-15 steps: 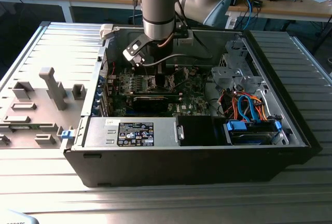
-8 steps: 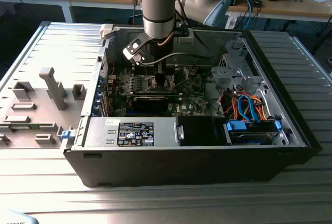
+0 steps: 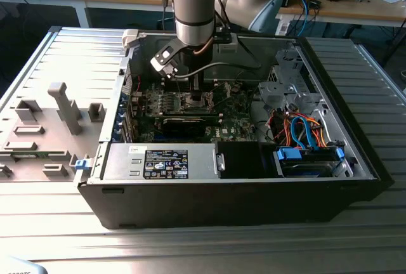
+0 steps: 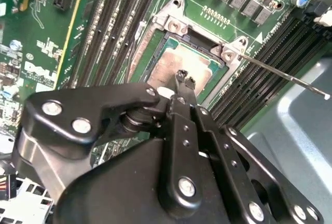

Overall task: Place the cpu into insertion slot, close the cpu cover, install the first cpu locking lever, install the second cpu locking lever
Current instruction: 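Place the cpu into insertion slot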

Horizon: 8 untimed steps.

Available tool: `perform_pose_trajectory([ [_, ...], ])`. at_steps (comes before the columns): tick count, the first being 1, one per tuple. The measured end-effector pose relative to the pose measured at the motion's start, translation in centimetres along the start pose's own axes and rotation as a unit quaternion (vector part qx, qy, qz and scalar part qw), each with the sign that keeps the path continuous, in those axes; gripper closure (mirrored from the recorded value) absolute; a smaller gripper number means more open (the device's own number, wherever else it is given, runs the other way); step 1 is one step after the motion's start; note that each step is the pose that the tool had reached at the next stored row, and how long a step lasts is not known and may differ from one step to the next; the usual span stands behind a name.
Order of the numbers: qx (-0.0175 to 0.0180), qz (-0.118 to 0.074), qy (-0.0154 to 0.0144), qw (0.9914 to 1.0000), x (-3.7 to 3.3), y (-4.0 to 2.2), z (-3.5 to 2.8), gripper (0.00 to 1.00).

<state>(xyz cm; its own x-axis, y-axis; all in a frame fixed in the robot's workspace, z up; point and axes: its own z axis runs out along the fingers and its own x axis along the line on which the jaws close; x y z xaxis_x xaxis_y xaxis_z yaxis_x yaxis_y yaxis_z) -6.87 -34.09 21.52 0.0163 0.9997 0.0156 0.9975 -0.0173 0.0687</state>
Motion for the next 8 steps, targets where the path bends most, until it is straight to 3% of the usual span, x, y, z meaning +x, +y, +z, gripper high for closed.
perform_pose_trajectory([
  [1,0.0000,0.000,-0.0022,1.00000,0.00,0.03,-0.36,0.89],
  [3,0.0000,-0.001,-0.0026,1.00000,0.01,0.06,-0.92,0.89],
  [8,0.0000,-0.001,-0.0026,1.00000,0.02,0.10,-1.35,0.89],
])
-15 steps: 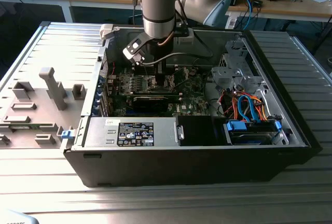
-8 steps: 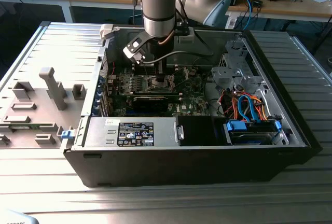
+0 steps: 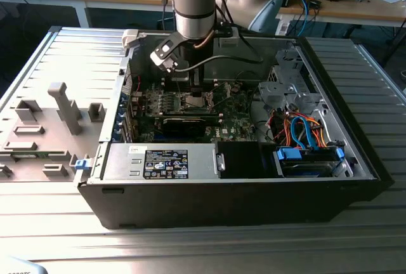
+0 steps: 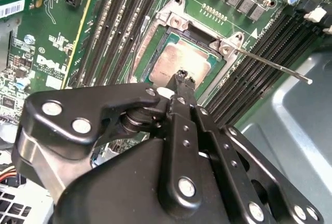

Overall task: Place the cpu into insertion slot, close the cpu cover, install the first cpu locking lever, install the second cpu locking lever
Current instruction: 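Place the cpu into insertion slot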

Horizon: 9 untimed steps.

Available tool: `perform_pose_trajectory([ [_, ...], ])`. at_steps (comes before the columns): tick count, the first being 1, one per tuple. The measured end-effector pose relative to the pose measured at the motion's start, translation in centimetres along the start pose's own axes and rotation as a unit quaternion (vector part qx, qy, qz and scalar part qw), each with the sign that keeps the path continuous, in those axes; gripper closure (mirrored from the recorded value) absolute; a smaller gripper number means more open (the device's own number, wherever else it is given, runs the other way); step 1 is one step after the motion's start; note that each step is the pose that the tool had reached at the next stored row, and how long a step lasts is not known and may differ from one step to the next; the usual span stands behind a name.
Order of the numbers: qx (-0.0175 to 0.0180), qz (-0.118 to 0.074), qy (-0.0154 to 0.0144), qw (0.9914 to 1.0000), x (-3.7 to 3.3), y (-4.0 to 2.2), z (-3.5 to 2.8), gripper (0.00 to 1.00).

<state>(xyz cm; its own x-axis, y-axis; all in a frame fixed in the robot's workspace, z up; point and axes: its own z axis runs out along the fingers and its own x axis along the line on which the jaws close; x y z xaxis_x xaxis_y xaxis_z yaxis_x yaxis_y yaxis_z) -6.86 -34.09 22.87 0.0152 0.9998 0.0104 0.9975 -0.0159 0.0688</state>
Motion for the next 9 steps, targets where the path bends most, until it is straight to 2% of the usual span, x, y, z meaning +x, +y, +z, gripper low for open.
perform_pose_trajectory([
  [9,0.0000,0.000,0.0000,1.00000,0.01,0.07,-0.89,0.89],
])
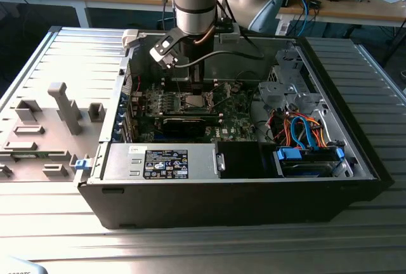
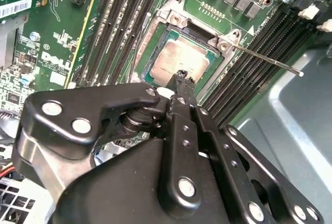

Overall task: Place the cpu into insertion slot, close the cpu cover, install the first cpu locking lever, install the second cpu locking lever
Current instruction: 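Place the cpu into insertion slot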

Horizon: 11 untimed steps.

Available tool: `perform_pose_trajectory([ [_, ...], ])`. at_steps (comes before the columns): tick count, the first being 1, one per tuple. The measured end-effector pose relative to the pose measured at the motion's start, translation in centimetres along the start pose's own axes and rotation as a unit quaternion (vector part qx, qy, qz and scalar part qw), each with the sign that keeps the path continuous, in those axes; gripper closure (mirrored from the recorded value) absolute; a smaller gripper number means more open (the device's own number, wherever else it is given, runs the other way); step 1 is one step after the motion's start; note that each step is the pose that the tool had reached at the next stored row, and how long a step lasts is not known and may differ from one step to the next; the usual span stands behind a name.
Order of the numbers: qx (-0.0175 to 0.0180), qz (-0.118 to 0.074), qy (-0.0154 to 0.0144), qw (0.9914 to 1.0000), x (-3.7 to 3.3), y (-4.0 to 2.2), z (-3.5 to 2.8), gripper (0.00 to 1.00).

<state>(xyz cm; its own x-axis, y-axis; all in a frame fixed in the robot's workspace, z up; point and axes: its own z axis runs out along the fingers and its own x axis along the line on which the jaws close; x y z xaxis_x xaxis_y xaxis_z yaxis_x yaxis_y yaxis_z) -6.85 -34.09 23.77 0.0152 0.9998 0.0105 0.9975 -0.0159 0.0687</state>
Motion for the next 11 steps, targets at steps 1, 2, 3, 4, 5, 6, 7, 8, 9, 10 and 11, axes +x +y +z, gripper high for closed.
perform_pose_trajectory([
  [1,0.0000,0.000,0.0000,1.00000,0.00,0.01,-0.20,0.89],
  [2,0.0000,0.000,0.0000,1.00000,0.00,0.04,-0.51,0.89],
  [3,0.0000,0.000,0.0000,1.00000,0.01,0.05,-0.65,0.89],
  [4,0.0000,0.000,0.0000,1.00000,0.01,0.06,-0.79,0.89],
  [5,0.0000,0.000,0.0000,1.00000,0.01,0.08,-1.02,0.89],
  [6,0.0000,0.000,0.0000,1.00000,0.01,0.09,-1.21,0.89],
  [7,0.0000,0.000,0.0000,1.00000,0.01,0.10,-1.39,0.89],
  [8,0.0000,0.000,0.0000,1.00000,0.02,0.11,-1.57,0.89],
  [9,0.0000,0.000,0.0001,1.00000,0.02,0.13,-1.78,0.89],
  [10,0.0000,0.000,0.0000,1.00000,0.02,0.14,-1.95,0.89],
  [11,0.0000,0.000,0.0000,1.00000,0.02,0.16,-2.15,0.89],
])
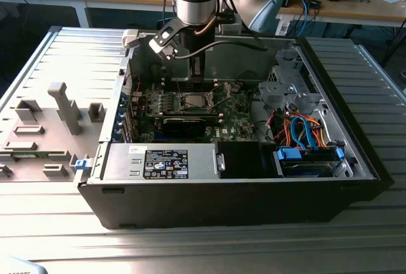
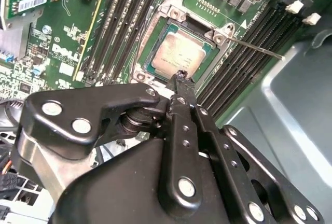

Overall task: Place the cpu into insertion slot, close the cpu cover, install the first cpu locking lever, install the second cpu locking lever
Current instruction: 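Place the cpu into insertion slot, then close the cpu cover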

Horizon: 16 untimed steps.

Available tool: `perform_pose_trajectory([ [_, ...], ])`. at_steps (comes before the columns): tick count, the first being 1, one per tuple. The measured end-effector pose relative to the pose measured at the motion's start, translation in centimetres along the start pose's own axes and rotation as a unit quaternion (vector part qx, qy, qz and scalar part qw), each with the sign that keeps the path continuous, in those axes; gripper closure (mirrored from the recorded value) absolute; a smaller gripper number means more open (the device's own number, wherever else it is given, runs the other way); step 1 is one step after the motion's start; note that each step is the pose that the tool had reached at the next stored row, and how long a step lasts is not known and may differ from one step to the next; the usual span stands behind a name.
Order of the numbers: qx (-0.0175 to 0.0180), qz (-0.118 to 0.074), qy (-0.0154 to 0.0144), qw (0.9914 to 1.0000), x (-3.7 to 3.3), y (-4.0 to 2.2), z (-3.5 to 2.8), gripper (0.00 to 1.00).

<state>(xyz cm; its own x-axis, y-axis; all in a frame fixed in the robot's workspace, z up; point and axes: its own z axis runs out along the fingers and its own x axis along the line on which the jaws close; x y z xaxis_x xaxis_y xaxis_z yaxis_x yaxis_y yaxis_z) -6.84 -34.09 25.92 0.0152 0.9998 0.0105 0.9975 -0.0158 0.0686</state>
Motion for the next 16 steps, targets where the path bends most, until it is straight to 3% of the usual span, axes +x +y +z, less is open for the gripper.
perform_pose_trajectory([
  [8,0.0000,0.000,0.0001,1.00000,0.02,0.11,-1.49,0.89],
  [16,0.0001,0.000,0.0002,1.00000,0.01,0.21,-1.51,0.89],
])
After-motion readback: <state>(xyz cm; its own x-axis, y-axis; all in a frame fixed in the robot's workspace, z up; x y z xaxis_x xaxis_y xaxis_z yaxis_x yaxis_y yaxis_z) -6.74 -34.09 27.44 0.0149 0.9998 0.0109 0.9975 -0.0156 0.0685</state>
